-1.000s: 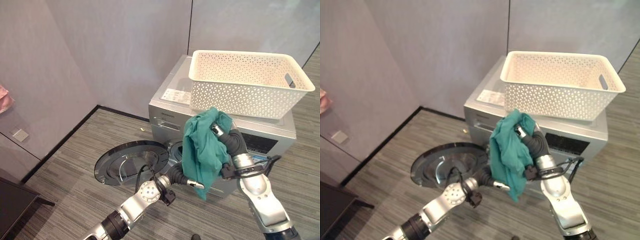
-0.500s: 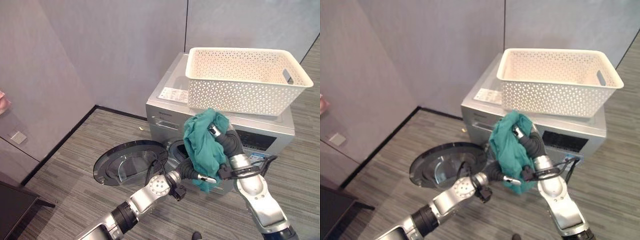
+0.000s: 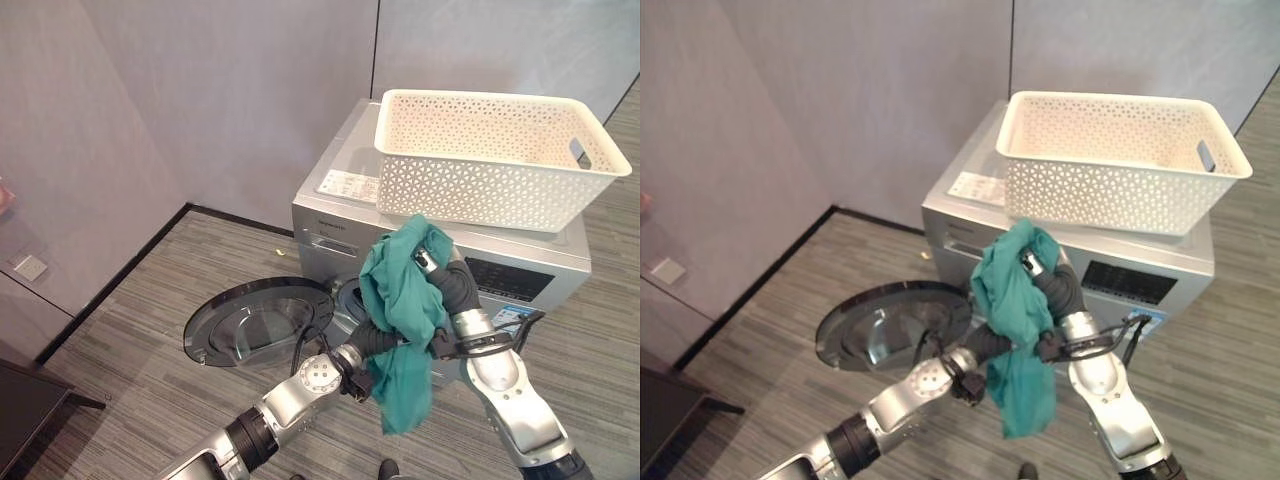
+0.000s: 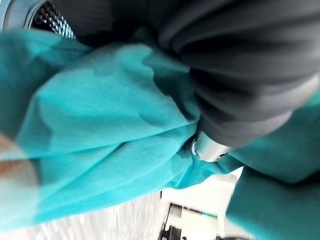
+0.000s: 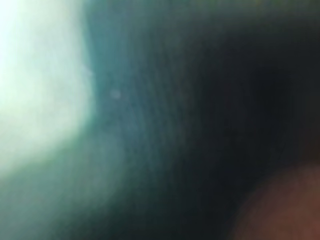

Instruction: Grab the laundry basket,head to the washer,open it,put in the laundry and shut it.

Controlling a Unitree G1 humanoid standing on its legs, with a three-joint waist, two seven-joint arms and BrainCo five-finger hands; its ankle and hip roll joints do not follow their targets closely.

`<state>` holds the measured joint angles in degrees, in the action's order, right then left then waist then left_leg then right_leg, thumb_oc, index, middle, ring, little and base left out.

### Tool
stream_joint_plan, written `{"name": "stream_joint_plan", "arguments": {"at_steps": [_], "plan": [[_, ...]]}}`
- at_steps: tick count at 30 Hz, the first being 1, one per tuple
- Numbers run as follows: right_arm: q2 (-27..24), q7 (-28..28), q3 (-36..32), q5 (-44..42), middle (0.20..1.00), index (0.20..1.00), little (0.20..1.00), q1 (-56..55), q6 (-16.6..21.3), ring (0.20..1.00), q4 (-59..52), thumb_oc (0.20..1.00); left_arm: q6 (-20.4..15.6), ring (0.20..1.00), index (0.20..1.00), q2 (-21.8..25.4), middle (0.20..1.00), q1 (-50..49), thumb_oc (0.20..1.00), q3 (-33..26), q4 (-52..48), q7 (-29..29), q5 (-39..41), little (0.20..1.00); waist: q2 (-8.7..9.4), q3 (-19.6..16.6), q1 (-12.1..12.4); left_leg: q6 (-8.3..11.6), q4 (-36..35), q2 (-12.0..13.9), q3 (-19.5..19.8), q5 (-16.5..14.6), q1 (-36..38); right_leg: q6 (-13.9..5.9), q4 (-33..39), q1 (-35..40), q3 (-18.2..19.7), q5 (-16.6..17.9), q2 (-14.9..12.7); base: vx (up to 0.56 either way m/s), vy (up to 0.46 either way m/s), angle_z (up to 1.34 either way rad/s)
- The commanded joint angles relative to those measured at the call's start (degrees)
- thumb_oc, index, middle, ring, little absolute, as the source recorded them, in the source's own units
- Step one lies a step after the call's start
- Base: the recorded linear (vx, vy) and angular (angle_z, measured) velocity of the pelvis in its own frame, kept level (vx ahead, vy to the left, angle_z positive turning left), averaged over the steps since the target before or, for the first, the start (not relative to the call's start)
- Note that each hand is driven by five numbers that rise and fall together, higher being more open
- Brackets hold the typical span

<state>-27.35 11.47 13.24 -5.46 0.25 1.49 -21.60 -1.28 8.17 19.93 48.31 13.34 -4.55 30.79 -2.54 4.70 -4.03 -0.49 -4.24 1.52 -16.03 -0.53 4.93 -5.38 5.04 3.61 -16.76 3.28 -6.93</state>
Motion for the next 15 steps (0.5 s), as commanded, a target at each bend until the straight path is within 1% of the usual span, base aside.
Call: {"name": "stream_joint_plan", "arguments": {"at_steps": [1, 2, 4, 5, 6, 9, 11, 15], "plan": [[0.5, 1.8, 0.5, -0.6, 0.2, 0.2, 0.2, 5.0, 4.8, 0.2, -1.0, 0.2, -6.5, 0.2, 0.2, -4.7, 0.2, 3.9, 0.2, -2.0, 4.3, -2.0, 0.8, 0.2, 3.35, -1.2, -0.6, 1.02, 0.9, 0.1, 2.9, -3.0, -0.3, -1.27, -2.6, 3.2, -1.2, -6.4, -2.5, 0.0, 0.0, 0.0], [0.0, 1.8, 0.7, -0.4, 0.2, 0.2, 0.2, 4.2, 4.9, 0.2, -0.4, 0.2, -7.3, 0.2, 0.2, -3.6, 0.2, 3.0, 0.2, -4.3, 3.9, -3.1, 0.8, 0.2, 3.54, -1.4, -0.6, 1.03, 0.9, 0.2, 2.9, -2.9, -0.3, -1.25, -2.7, 3.2, -1.0, -6.3, -2.4, 0.0, 0.0, 0.0], [-0.4, 1.4, 0.7, -0.4, 0.209, 0.209, 0.209, 3.8, 5.0, 0.209, -0.1, 0.209, -7.7, 0.2, 0.2, -2.7, 0.2, 2.4, 0.2, -5.6, 3.7, -3.4, 0.0, 0.2, 3.61, -1.5, -0.7, 1.02, 0.9, 0.2, 2.8, -3.0, -0.2, -1.26, -2.8, 3.1, -0.8, -6.3, -2.4, 0.0, 0.0, -0.02], [-0.6, 1.2, 0.6, -0.3, 0.655, 0.655, 0.655, 3.4, 5.0, 0.655, 0.2, 0.655, -7.8, 0.2, 0.2, -2.2, 0.2, 2.0, 0.2, -6.4, 3.6, -3.6, -0.8, 0.2, 3.65, -1.6, -0.7, 1.03, 0.9, 0.2, 2.7, -3.0, -0.1, -1.27, -2.9, 3.1, -0.7, -6.3, -2.4, -0.01, 0.0, -0.04], [-0.9, 1.1, 0.5, -0.3, 1.0, 1.0, 1.0, 3.0, 5.0, 1.0, 0.4, 1.0, -8.0, 0.2, 0.2, -1.8, 0.2, 1.5, 0.2, -7.0, 3.6, -3.8, -1.2, 0.2, 3.72, -1.6, -0.7, 1.05, 0.8, 0.2, 2.6, -3.0, -0.1, -1.31, -2.9, 3.0, -0.6, -6.3, -2.4, 0.0, 0.0, 0.0], [-1.2, 0.6, 0.1, -0.2, 1.0, 1.0, 1.0, 2.1, 4.9, 1.0, 1.1, 1.0, -8.2, 0.2, 0.2, -1.3, 0.2, 0.5, 0.2, -8.4, 3.8, -4.0, -1.6, 0.2, 3.82, -1.9, -0.7, 1.05, 0.7, 0.2, 2.5, -3.0, 0.0, -1.38, -2.9, 3.0, -0.5, -6.2, -2.4, 0.0, 0.0, 0.0], [-2.0, -0.9, -0.5, -0.7, 1.0, 1.0, 1.0, 0.7, 4.8, 1.0, 2.0, 1.0, -8.3, 0.2, 0.2, -0.6, 0.2, -0.7, 0.2, -10.1, 3.8, -3.8, -2.6, 0.2, 3.86, -2.1, -0.7, 1.07, 0.6, 0.2, 2.5, -2.9, 0.1, -1.42, -2.9, 3.0, -0.5, -6.1, -2.4, 0.0, 0.0, 0.0], [-2.9, -2.1, -1.8, -0.2, 1.0, 1.0, 1.0, -1.7, 4.5, 1.0, 3.1, 1.0, -8.4, 0.2, 0.2, 0.1, 0.2, -2.0, 0.2, -11.6, 3.6, -3.5, -3.2, 0.2, 3.95, -2.3, -0.8, 1.08, 0.6, 0.1, 2.5, -3.0, 0.1, -1.47, -2.9, 3.0, -0.4, -6.0, -2.5, 0.0, 0.0, 0.0]]}}
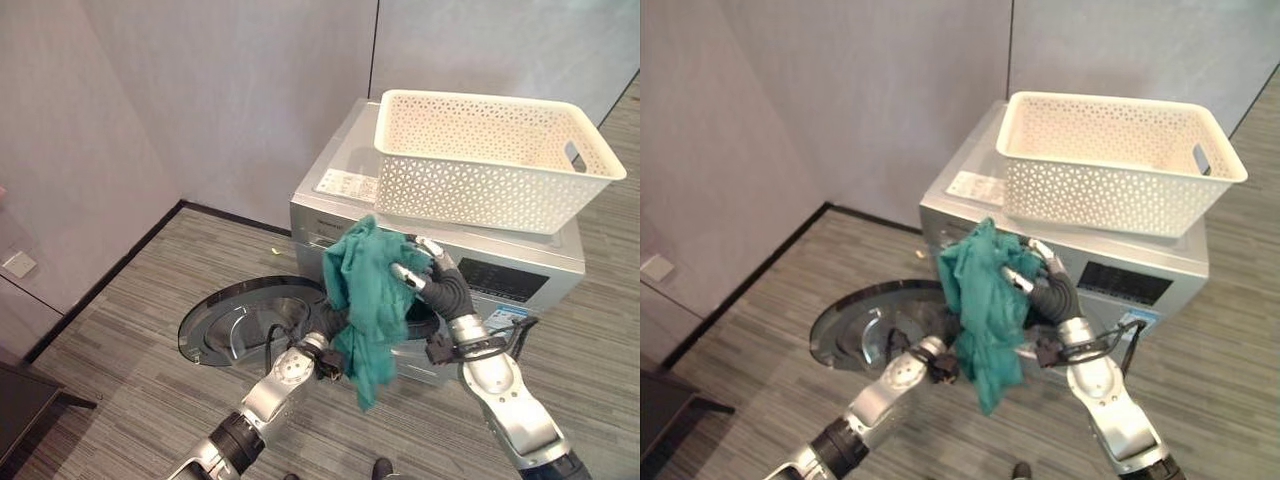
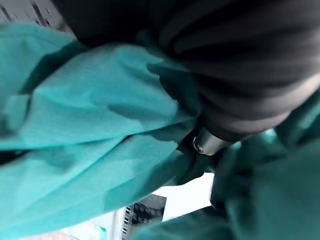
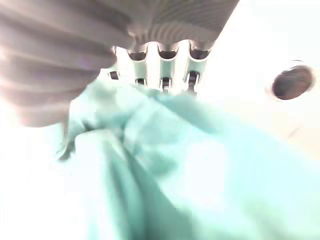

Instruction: Grab the laundry basket,head to the washer,open it,put in the laundry and shut it.

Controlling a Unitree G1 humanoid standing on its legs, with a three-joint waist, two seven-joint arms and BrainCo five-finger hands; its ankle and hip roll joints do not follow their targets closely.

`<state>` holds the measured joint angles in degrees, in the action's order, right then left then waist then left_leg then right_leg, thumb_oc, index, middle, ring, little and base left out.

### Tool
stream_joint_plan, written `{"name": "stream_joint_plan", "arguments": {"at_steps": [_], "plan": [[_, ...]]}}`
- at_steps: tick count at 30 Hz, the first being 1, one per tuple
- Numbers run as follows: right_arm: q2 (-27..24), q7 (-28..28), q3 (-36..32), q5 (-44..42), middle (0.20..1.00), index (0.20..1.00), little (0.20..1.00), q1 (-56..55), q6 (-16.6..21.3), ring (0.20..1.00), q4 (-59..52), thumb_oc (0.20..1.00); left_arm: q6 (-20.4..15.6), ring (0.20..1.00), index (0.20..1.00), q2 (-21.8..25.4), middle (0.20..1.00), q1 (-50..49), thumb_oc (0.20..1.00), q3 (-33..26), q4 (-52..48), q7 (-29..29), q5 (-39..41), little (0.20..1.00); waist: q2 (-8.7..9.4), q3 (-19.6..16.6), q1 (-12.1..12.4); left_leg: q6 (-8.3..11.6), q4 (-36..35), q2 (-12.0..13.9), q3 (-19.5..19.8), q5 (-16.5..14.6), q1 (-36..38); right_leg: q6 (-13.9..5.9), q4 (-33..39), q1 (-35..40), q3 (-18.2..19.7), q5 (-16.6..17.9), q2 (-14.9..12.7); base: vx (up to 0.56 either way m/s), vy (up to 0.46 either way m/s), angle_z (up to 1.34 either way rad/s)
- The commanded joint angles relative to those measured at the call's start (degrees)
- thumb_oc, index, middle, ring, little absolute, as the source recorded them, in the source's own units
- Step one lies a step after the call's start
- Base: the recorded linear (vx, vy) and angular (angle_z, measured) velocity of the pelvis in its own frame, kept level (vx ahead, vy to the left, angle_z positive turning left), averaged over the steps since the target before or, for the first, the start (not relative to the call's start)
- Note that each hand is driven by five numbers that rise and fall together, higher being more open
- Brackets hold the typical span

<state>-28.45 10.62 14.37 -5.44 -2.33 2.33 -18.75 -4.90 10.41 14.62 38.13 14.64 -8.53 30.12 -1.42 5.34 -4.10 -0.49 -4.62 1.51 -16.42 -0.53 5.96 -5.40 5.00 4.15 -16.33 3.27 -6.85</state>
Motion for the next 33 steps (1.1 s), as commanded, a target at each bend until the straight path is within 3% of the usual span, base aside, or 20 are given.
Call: {"name": "stream_joint_plan", "arguments": {"at_steps": [1, 8, 15, 17, 20, 22, 27, 33], "plan": [[-2.2, -1.8, -3.8, 0.7, 1.0, 1.0, 1.0, -0.6, 3.4, 1.0, 1.0, 1.0, -4.9, 0.2, 0.2, -1.6, 0.2, 2.4, 0.2, -2.4, 2.2, 0.8, -3.1, 0.2, 2.9, -3.0, -0.8, 1.06, 0.9, 0.1, 2.8, -3.1, -0.8, -1.46, -2.9, 2.5, -0.8, -6.0, -2.5, 0.0, 0.0, 0.0], [-1.2, -2.1, -8.2, 0.9, 1.0, 1.0, 1.0, -6.3, 2.8, 1.0, 4.1, 1.0, -5.3, 0.2, 0.2, -0.7, 0.2, 0.5, 0.2, -5.3, 2.4, 0.4, -4.3, 0.2, 3.1, -3.2, -1.5, 1.05, 0.8, 0.0, 2.5, -3.2, -0.6, -1.6, -3.0, 2.4, -0.4, -5.9, -2.5, 0.0, 0.0, 0.0], [-1.1, -2.5, -11.7, 10.2, 1.0, 1.0, 1.0, -14.8, 1.4, 1.0, 14.8, 1.0, -6.4, 0.2, 0.2, 0.3, 0.2, -1.0, 0.2, -9.4, 2.1, 1.0, -5.3, 0.2, 3.01, -3.2, -3.0, 0.9, 0.9, -0.1, 1.9, -3.6, -0.3, -1.88, -3.5, 2.0, 0.5, -5.9, -2.7, -0.01, 0.011, -0.09], [0.4, -2.3, -10.9, 11.1, 1.0, 1.0, 1.0, -16.6, 0.6, 1.0, 25.7, 1.0, -6.8, 0.2, 0.2, 0.4, 0.2, -1.4, 0.2, -10.5, 2.5, 1.2, -5.7, 0.2, 2.93, -2.9, -3.5, 0.77, 1.1, -0.1, 1.7, -4.1, 0.0, -2.08, -3.9, 1.9, 0.8, -6.0, -2.9, -0.01, 0.015, -0.04], [1.3, -2.3, -10.1, 13.4, 1.0, 1.0, 1.0, -16.8, -0.3, 1.0, 31.7, 1.0, -6.5, 0.2, 0.2, 0.9, 0.2, -2.2, 0.2, -11.2, 2.4, 1.8, -6.1, 0.2, 2.97, -3.1, -3.6, 0.61, 1.3, -0.3, 1.6, -4.1, -0.4, -2.16, -4.0, 1.5, 0.9, -5.7, -3.1, -0.01, 0.026, -0.01], [4.6, -1.9, -9.0, 11.3, 1.0, 1.0, 1.0, -15.4, -1.7, 1.0, 43.6, 1.0, -6.5, 0.2, 0.2, 0.9, 0.2, -2.2, 0.2, -11.0, 3.2, 2.8, -6.8, 0.2, 3.01, -3.1, -3.4, 0.4, 1.8, -0.6, 1.6, -4.4, -0.6, -2.44, -4.2, 1.4, 1.0, -5.6, -3.5, -0.01, 0.052, -0.05], [7.3, -2.1, -5.2, 14.7, 1.0, 1.0, 1.0, -12.6, -2.7, 1.0, 55.7, 1.0, -6.2, 0.2, 0.2, 1.5, 0.2, -4.9, 0.2, -10.3, 2.1, 4.9, -6.9, 0.2, 2.85, -3.0, -2.2, -0.49, 3.5, -1.9, 2.0, -5.5, -1.5, -3.22, -5.1, 0.9, 1.0, -5.0, -5.0, -0.02, 0.082, -0.01], [12.2, -1.2, -6.4, 7.2, 1.0, 1.0, 1.0, -9.7, -2.7, 1.0, 72.9, 1.0, -4.6, 0.2, 0.2, 1.0, 0.2, -8.0, 0.2, -7.8, 2.8, 7.6, -3.6, 0.2, 2.43, -2.9, -1.5, -1.68, 4.0, -3.6, 2.6, -6.3, -2.1, -4.08, -7.1, -0.2, 1.3, -4.4, -6.7, -0.01, 0.11, 0.03]]}}
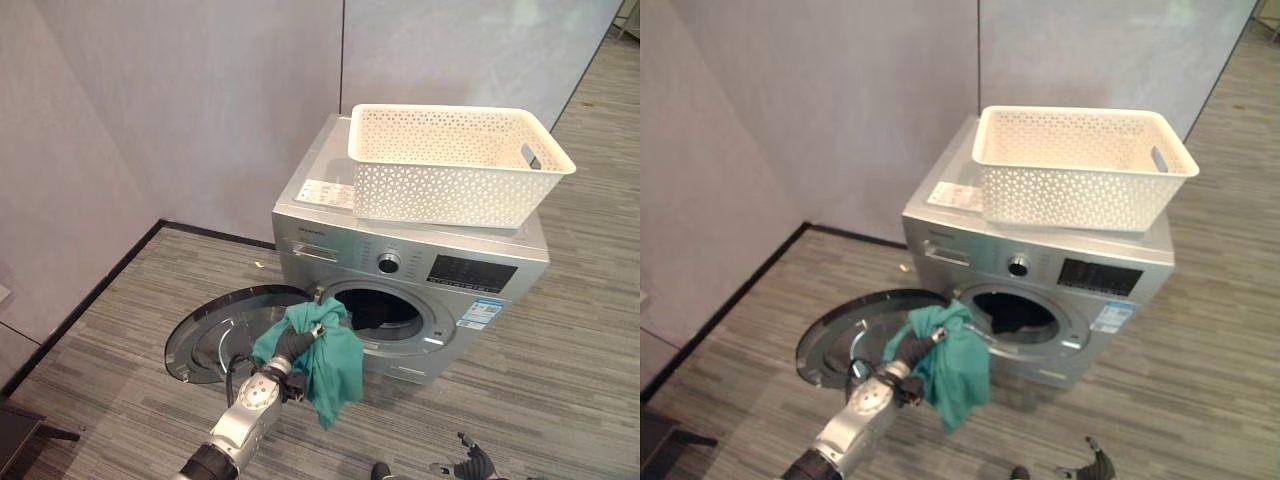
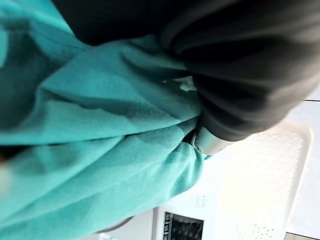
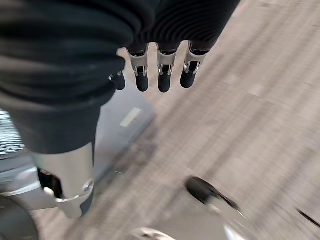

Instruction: Grab the laundry basket,head to the washer,open it,put in the laundry and shut it.

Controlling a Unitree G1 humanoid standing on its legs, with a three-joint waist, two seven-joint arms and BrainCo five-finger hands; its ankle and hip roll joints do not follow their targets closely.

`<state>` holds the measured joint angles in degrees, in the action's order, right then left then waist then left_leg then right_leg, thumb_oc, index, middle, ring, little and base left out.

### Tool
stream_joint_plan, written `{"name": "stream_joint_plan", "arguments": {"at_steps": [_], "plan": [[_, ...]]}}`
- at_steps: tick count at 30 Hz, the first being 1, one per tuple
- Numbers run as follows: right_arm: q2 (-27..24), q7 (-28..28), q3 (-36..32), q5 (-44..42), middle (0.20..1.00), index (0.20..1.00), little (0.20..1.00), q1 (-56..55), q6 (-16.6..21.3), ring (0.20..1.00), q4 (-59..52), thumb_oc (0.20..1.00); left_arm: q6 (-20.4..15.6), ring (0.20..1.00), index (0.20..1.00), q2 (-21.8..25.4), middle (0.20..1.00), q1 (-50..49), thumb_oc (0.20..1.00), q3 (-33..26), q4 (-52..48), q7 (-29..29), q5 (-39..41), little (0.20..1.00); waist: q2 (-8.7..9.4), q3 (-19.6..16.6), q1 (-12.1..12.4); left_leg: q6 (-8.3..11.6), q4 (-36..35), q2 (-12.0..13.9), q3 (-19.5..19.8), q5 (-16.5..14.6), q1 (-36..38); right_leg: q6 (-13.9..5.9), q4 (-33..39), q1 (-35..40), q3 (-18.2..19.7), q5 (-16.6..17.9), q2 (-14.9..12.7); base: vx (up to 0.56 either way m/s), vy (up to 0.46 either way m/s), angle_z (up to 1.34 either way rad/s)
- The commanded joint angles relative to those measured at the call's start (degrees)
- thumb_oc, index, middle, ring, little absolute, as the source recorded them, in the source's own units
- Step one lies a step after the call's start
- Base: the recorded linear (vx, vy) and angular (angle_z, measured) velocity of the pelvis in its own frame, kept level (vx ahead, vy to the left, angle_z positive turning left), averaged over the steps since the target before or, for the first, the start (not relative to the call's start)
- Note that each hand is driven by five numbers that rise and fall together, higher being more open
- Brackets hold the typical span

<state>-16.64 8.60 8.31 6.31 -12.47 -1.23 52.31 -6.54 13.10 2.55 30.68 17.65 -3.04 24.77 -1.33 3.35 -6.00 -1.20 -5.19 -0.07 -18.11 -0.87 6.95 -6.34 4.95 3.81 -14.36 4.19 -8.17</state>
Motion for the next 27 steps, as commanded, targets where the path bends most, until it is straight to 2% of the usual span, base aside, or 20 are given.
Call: {"name": "stream_joint_plan", "arguments": {"at_steps": [1, 4, 7, 10, 11, 12, 13, 14, 15, 18, 21, 23, 24, 27], "plan": [[1.0, 1.0, -1.0, -6.5, 1.0, 1.0, 1.0, 0.5, 0.8, 1.0, 4.5, 1.0, -2.6, 0.2, 0.2, -2.1, 0.2, 3.9, 0.2, 0.5, 0.3, 2.5, 2.2, 0.2, 2.3, -0.7, 0.3, -1.1, 4.6, -2.2, 4.7, -6.2, -2.8, -3.23, -8.1, 0.2, -0.5, -5.6, -5.5, 0.01, 0.091, 0.01], [2.5, 1.3, -2.1, -12.9, 1.0, 1.0, 1.0, 1.6, 1.5, 1.0, 9.3, 1.0, -2.0, 0.2, 0.2, -2.3, 0.2, 4.7, 0.2, 2.6, 1.0, 2.7, 2.8, 0.2, 2.13, 0.4, -0.5, -1.84, 5.5, -2.1, 6.1, -6.2, -3.2, -2.23, -14.3, -3.2, 3.1, -7.2, -3.9, -0.03, 0.092, 0.06], [3.4, 1.4, -2.1, -17.1, 1.0, 1.0, 1.0, 3.1, 2.1, 1.0, 11.9, 1.0, -2.1, 0.2, 0.2, -2.8, 0.2, 5.7, 0.2, 3.9, 2.4, 2.2, 3.2, 0.2, 1.78, 1.1, -0.6, -2.51, 6.7, -2.1, 6.3, -6.8, -3.8, -1.69, -19.4, -6.9, 5.0, -8.5, -2.5, -0.01, 0.056, 0.0], [3.4, 1.8, -1.7, -19.0, 1.0, 1.0, 1.0, 4.3, 2.2, 1.0, 11.9, 1.0, -2.5, 0.2, 0.2, -3.5, 0.2, 7.3, 0.2, 4.9, 3.6, 1.9, 3.7, 0.2, 1.65, 2.4, -1.0, -2.74, 7.6, -2.3, 7.0, -7.6, -3.7, -1.63, -18.2, -9.0, 6.7, -7.9, -2.7, -0.01, 0.009, -0.04], [3.4, 1.9, -1.5, -19.5, 1.0, 1.0, 1.0, 5.0, 2.2, 1.0, 11.9, 1.0, -2.6, 0.2, 0.2, -3.6, 0.2, 8.4, 0.2, 5.1, 4.1, 1.8, 3.7, 0.2, 1.57, 3.1, -1.1, -2.72, 8.1, -2.2, 7.2, -8.2, -3.8, -2.14, -16.9, -10.2, 7.6, -6.6, -3.7, 0.04, -0.115, 0.14], [3.6, 1.8, -1.3, -20.6, 1.0, 1.0, 1.0, 6.8, 2.0, 1.0, 12.2, 1.0, -3.1, 0.2, 0.2, -3.8, 0.2, 10.3, 0.2, 5.7, 4.8, 1.6, 3.3, 0.2, 1.97, 4.3, -1.4, -2.44, 10.3, -2.0, 7.8, -10.2, -3.8, -3.65, -12.0, -12.7, 9.6, -2.2, -7.6, 0.08, -0.158, 0.14], [3.7, 1.9, -1.2, -20.7, 1.0, 1.0, 1.0, 7.2, 1.8, 1.0, 12.0, 1.0, -3.2, 0.2, 0.2, -4.0, 0.2, 10.8, 0.2, 5.8, 4.8, 1.4, 3.3, 0.2, 2.38, 4.6, -1.5, -2.3, 11.3, -2.1, 8.2, -10.9, -3.8, -3.96, -10.1, -13.2, 10.2, -1.0, -9.1, 0.08, -0.135, 0.19], [3.7, 1.9, -1.2, -20.7, 1.0, 1.0, 1.0, 7.2, 1.8, 1.0, 12.0, 1.0, -3.2, 0.2, 0.2, -4.0, 0.2, 10.9, 0.2, 5.8, 4.8, 1.4, 3.3, 0.2, 2.37, 4.7, -1.5, -2.33, 11.6, -2.1, 8.3, -11.0, -3.8, -4.0, -9.8, -12.9, 10.1, -0.9, -9.1, 0.14, -0.133, 0.18], [3.7, 1.9, -0.9, -20.4, 1.0, 1.0, 1.0, 7.7, 1.6, 1.0, 11.8, 1.0, -3.7, 0.2, 0.2, -3.9, 0.2, 11.6, 0.2, 6.0, 4.8, 1.4, 3.1, 0.2, 3.14, 5.4, -1.5, -2.07, 14.2, -2.6, 8.9, -13.1, -3.5, -5.1, -6.2, -13.0, 10.8, 1.9, -12.0, 0.14, -0.172, 0.16], [3.7, 1.7, -1.3, -19.9, 1.0, 1.0, 1.0, 8.6, 1.0, 1.0, 13.7, 1.0, -3.9, 0.2, 0.2, -4.0, 0.2, 12.9, 0.2, 6.4, 5.0, 1.5, 2.7, 0.2, 3.71, 5.8, -1.5, -1.14, 16.8, -2.3, 10.1, -14.8, -4.0, -6.55, -3.2, -13.8, 9.6, 5.5, -15.1, 0.15, -0.193, 0.25], [4.1, 1.2, -2.2, -20.6, 1.0, 1.0, 1.0, 7.8, 1.1, 1.0, 15.0, 1.0, -3.9, 0.2, 0.2, -3.9, 0.2, 13.2, 0.2, 7.0, 5.2, 1.9, 2.9, 0.2, 5.35, 5.5, -1.4, 0.03, 17.9, -2.9, 11.8, -15.6, -4.0, -7.69, -3.8, -12.4, 10.8, 7.0, -15.2, 0.16, -0.176, 0.62], [4.2, 0.9, -2.4, -20.6, 1.0, 1.0, 1.0, 7.6, 1.2, 1.0, 15.4, 1.0, -3.8, 0.2, 0.2, -3.9, 0.2, 13.4, 0.2, 7.1, 5.5, 2.2, 2.9, 0.2, 5.69, 5.2, -1.3, 0.71, 17.4, -2.8, 12.6, -15.6, -4.0, -8.26, -4.3, -12.1, 10.5, 6.8, -15.0, 0.11, -0.173, 0.7], [4.3, 0.6, -2.4, -20.7, 1.0, 1.0, 1.0, 7.2, 1.3, 1.0, 16.5, 1.0, -3.8, 0.2, 0.2, -4.0, 0.2, 13.3, 0.2, 7.3, 5.8, 2.1, 2.9, 0.2, 5.88, 4.7, -1.3, 1.99, 16.5, -1.6, 14.2, -15.2, -3.7, -8.28, -5.4, -12.2, 10.1, 5.8, -14.0, 0.12, -0.247, 0.28], [4.0, 1.0, -2.9, -21.0, 1.0, 1.0, 1.0, 6.9, 1.8, 1.0, 18.4, 1.0, -3.1, 0.2, 0.2, -3.8, 0.2, 12.9, 0.2, 7.2, 5.9, 2.0, 2.7, 0.2, 5.72, 4.8, -1.3, 3.69, 15.2, 1.2, 16.7, -14.0, -3.5, -7.69, -7.0, -11.8, 7.2, 3.9, -11.9, 0.11, -0.243, 0.37]]}}
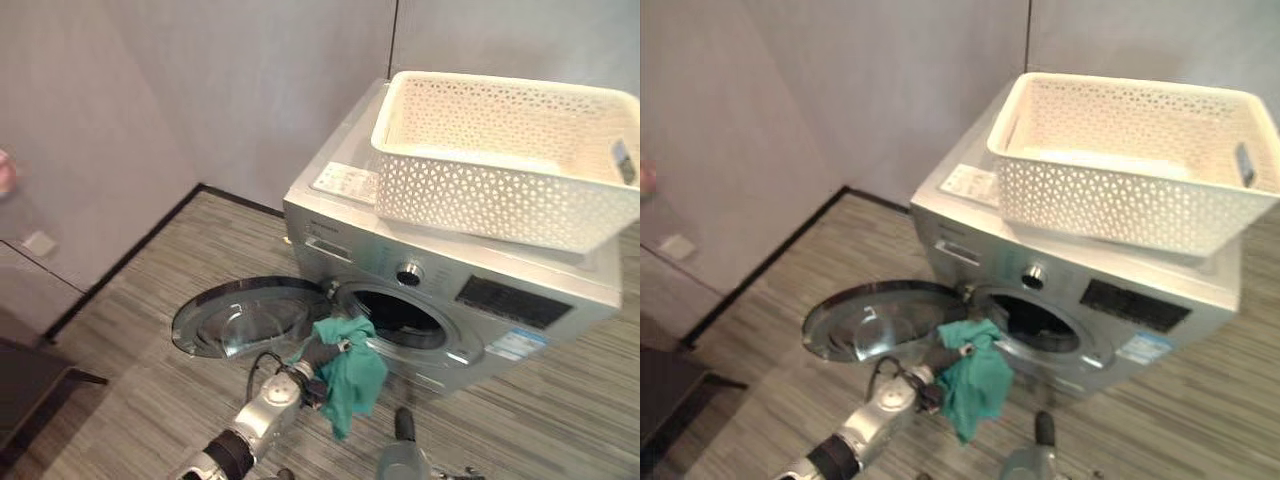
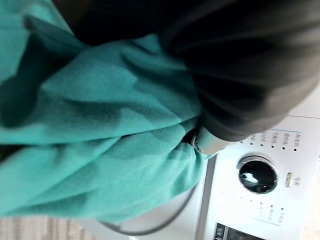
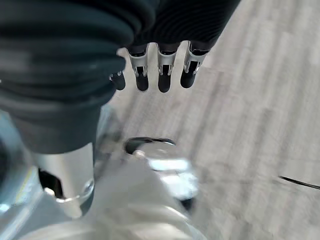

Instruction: Grab the laundry basket,head to the washer,open it,put in the laundry and shut it.

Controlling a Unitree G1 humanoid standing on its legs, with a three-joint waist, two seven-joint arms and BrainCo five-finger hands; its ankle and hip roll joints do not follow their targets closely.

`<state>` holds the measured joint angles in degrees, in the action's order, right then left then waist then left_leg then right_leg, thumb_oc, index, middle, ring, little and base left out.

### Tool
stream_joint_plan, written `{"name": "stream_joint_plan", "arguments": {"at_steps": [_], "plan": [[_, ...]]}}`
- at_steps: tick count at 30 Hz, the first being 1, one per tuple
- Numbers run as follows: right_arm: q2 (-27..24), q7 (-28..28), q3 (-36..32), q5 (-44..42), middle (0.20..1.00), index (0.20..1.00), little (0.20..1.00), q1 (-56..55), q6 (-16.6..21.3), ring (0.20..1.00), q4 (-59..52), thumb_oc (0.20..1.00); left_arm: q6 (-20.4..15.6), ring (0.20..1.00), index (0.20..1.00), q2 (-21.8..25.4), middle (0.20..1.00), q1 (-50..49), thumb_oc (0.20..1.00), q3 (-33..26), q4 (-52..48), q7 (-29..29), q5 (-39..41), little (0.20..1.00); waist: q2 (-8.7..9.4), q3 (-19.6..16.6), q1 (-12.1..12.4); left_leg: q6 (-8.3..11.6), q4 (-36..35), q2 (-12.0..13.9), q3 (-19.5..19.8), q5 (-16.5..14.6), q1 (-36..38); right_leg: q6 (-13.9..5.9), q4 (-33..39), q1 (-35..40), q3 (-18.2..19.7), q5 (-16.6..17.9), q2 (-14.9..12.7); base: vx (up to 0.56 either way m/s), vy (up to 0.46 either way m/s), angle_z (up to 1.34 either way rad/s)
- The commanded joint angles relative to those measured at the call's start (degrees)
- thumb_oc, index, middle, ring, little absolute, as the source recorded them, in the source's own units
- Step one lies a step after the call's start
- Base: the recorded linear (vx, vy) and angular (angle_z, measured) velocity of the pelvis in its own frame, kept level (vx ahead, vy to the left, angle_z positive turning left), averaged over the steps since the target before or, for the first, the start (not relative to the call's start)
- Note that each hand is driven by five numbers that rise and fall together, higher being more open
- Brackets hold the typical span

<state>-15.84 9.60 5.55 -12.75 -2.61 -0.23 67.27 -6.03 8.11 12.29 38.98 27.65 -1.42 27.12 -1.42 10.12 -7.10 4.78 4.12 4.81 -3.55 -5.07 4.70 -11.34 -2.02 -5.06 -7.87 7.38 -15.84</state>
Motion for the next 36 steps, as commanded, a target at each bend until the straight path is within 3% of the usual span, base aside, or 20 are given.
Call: {"name": "stream_joint_plan", "arguments": {"at_steps": [1, 5, 10, 14, 19, 20, 25, 31, 32, 36], "plan": [[3.2, 0.0, -0.2, -1.9, 1.0, 1.0, 1.0, -3.0, 0.9, 1.0, 3.4, 1.0, -3.6, 0.2, 0.2, 1.2, 0.2, 3.2, 0.2, -1.1, -4.2, 0.4, 0.4, 0.2, 5.74, -2.0, -0.3, -2.23, 5.8, -3.6, 2.3, -9.7, -1.2, -2.65, 0.0, -2.8, 0.5, 0.7, -4.1, 0.07, -0.157, 0.68], [2.1, 0.4, 0.5, -1.3, 1.0, 1.0, 1.0, -2.6, 1.8, 1.0, 3.3, 1.0, -3.1, 0.2, 0.2, 1.9, 0.2, 1.7, 0.2, -2.1, -4.5, 0.7, 0.6, 0.2, 5.07, -2.5, 0.0, -0.5, 1.4, 0.5, 3.0, -6.9, -0.3, -1.14, 1.8, -1.7, -1.8, -1.4, -0.6, 0.08, -0.169, 0.26], [1.1, 0.4, 2.4, 0.5, 1.0, 1.0, 1.0, -2.1, 2.3, 1.0, -0.4, 1.0, -3.3, 0.2, 0.2, 1.8, 0.2, 1.0, 0.2, -2.6, -4.0, 0.7, 0.9, 0.2, 4.81, -2.7, 0.1, -0.06, -1.3, 1.8, 1.7, -5.6, 0.8, -0.67, 3.2, -1.7, -1.6, -1.7, 0.7, 0.04, -0.059, 0.0], [1.6, 1.4, 3.7, 1.4, 1.0, 1.0, 1.0, -0.6, 2.3, 1.0, -2.3, 1.0, -3.4, 0.2, 0.2, 0.1, 0.2, -0.3, 0.2, -3.3, -3.0, 1.0, 7.7, 0.2, 4.72, -0.6, 0.3, 0.21, -0.9, 1.8, 1.1, -5.4, -0.7, -0.28, 2.3, -4.1, -0.7, -1.7, 0.7, -0.09, -0.038, -0.21], [4.5, 2.3, 6.9, 0.5, 1.0, 1.0, 1.0, 2.4, 2.3, 1.0, -2.3, 1.0, -4.8, 0.2, 0.2, -3.2, 0.2, -0.1, 0.2, -3.3, 1.9, -0.2, 16.0, 0.2, 4.88, 5.1, -0.1, 0.52, 4.2, 2.0, 0.1, -6.0, -7.1, 0.7, -1.4, -11.7, 2.0, -1.7, 0.4, -0.18, -0.051, -0.1], [5.8, 2.7, 8.6, -0.6, 1.0, 1.0, 1.0, 3.5, 2.4, 1.0, -1.6, 1.0, -5.7, 0.2, 0.2, -4.3, 0.2, 1.2, 0.2, -3.0, 3.0, -1.1, 17.9, 0.2, 4.99, 7.1, -0.5, 0.77, 6.1, 2.5, -0.1, -6.0, -10.3, 1.16, -2.9, -15.2, 2.7, -1.8, 0.7, -0.26, -0.089, -0.24], [6.7, 4.8, 13.4, -1.9, 1.0, 1.0, 1.0, 6.1, 3.2, 1.0, -3.3, 1.0, -9.1, 0.2, 0.2, -6.8, 0.2, 11.6, 0.2, -3.3, 6.2, -4.6, 19.6, 0.2, 5.92, 10.4, -3.1, 1.78, 14.4, 4.4, -0.1, -7.2, -22.8, 2.27, -6.7, -26.0, 4.3, -2.4, 2.4, -0.19, -0.123, -0.12], [4.6, 6.5, 15.5, 0.4, 1.0, 1.0, 1.0, 7.4, 5.4, 1.0, -12.5, 1.0, -13.0, 0.2, 0.2, -7.1, 0.2, 23.6, 0.2, -10.7, 11.4, -10.0, 19.6, 0.2, 7.95, 9.3, -6.7, 3.38, 19.4, 6.3, -0.9, -8.0, -32.2, 2.55, -8.7, -35.5, 5.3, -1.5, 3.7, -0.08, -0.077, -0.13], [3.9, 6.8, 15.6, 1.0, 1.0, 1.0, 1.0, 7.2, 6.1, 1.0, -15.2, 1.0, -14.3, 0.2, 0.2, -6.5, 0.2, 26.4, 0.2, -13.7, 12.2, -11.5, 19.7, 0.2, 7.62, 8.8, -6.8, 4.06, 20.4, 8.2, -0.8, -9.9, -33.2, 2.26, -9.8, -37.1, 5.4, -2.8, 5.3, 0.02, -0.059, -0.16], [3.5, 6.6, 15.1, 0.5, 1.0, 1.0, 1.0, 6.9, 7.5, 1.0, -20.4, 1.0, -16.6, 0.2, 0.2, -5.0, 0.2, 30.4, 0.2, -17.8, 11.9, -13.8, 19.3, 0.2, 8.43, 8.3, -8.1, 4.57, 22.8, 9.8, -0.6, -10.6, -37.3, 2.31, -10.8, -41.2, 5.4, -2.5, 6.2, -0.03, -0.048, -0.27]]}}
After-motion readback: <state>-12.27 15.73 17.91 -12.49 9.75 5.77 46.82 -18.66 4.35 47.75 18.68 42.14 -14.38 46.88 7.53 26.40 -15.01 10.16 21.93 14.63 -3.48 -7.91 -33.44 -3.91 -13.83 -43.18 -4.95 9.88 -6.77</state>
